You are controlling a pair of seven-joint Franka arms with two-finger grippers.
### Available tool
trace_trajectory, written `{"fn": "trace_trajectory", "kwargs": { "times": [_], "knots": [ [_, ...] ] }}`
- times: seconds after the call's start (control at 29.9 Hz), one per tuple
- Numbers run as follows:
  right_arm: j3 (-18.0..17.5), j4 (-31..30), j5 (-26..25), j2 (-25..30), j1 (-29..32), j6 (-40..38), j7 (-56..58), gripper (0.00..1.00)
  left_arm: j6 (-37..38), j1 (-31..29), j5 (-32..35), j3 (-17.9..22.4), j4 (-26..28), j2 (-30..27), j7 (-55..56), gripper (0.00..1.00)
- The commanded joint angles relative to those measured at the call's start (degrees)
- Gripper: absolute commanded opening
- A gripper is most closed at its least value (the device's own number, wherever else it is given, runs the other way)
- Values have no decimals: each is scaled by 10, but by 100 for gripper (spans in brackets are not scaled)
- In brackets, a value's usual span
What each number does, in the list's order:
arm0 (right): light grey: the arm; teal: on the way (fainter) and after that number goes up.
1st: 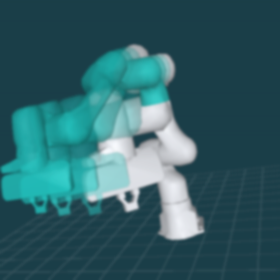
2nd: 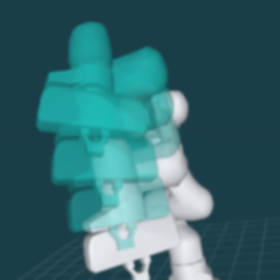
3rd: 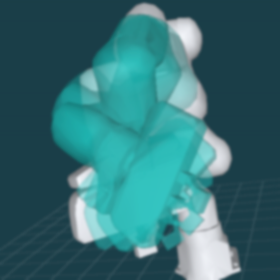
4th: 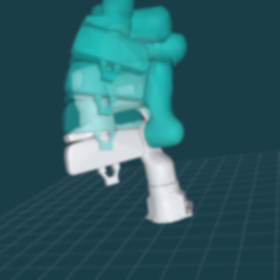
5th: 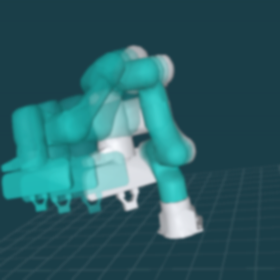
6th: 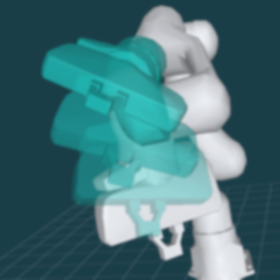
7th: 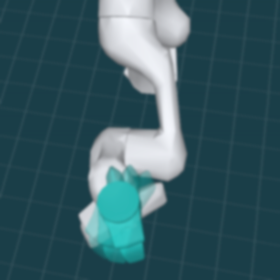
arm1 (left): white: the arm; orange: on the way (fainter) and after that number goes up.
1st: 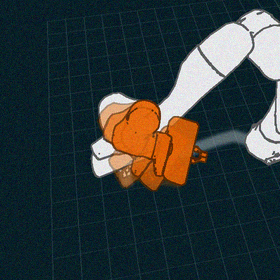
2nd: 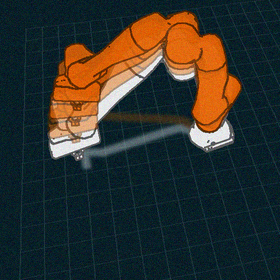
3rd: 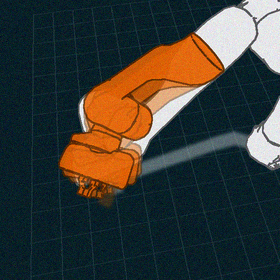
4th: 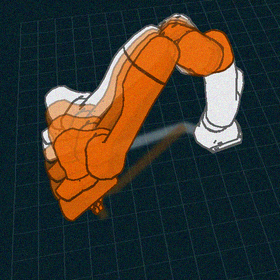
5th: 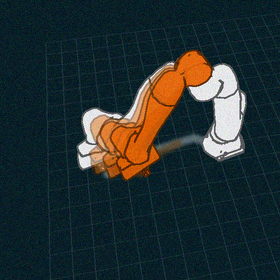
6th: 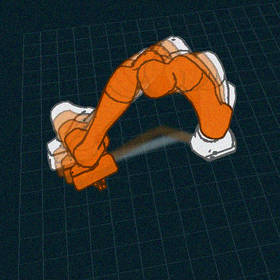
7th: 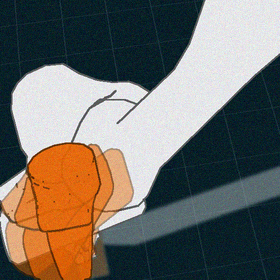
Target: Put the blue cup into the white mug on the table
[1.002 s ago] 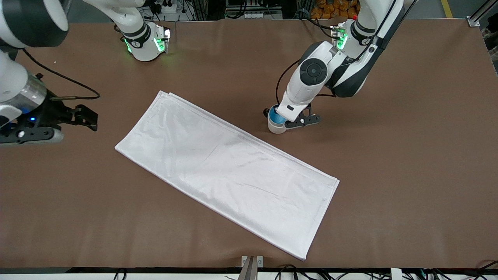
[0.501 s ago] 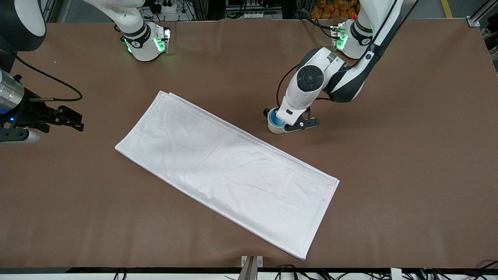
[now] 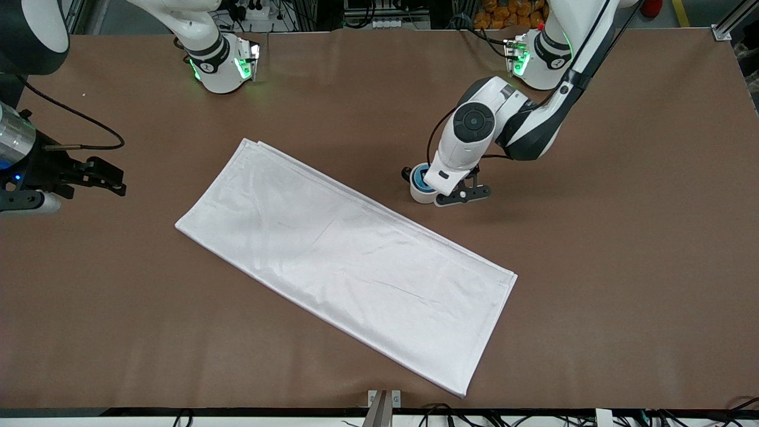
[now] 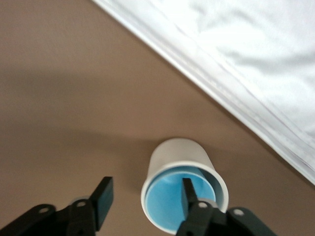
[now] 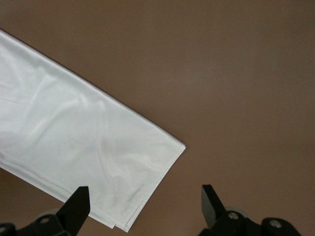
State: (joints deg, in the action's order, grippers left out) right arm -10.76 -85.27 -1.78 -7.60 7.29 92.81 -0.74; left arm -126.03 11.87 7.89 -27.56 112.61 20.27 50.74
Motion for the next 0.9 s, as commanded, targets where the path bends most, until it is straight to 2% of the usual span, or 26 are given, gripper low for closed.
{"fn": "trace_trajectory", "kwargs": {
  "times": [0.0, 0.27, 0.67, 0.87],
  "knots": [
    [4, -24, 12, 21, -3, 12, 9, 100, 11, -48, 25, -2, -7, -24, -63, 100],
    [4, -24, 36, 36, -2, 15, 9, 100, 11, -103, 34, -2, -27, -29, -107, 100],
    [5, -37, 37, 64, -1, 14, 10, 100, 17, -152, 35, -2, -41, -45, -136, 100],
    [5, -45, 37, 77, -1, 15, 10, 100, 64, -235, 37, -3, -41, -68, -306, 100]
  ]
}}
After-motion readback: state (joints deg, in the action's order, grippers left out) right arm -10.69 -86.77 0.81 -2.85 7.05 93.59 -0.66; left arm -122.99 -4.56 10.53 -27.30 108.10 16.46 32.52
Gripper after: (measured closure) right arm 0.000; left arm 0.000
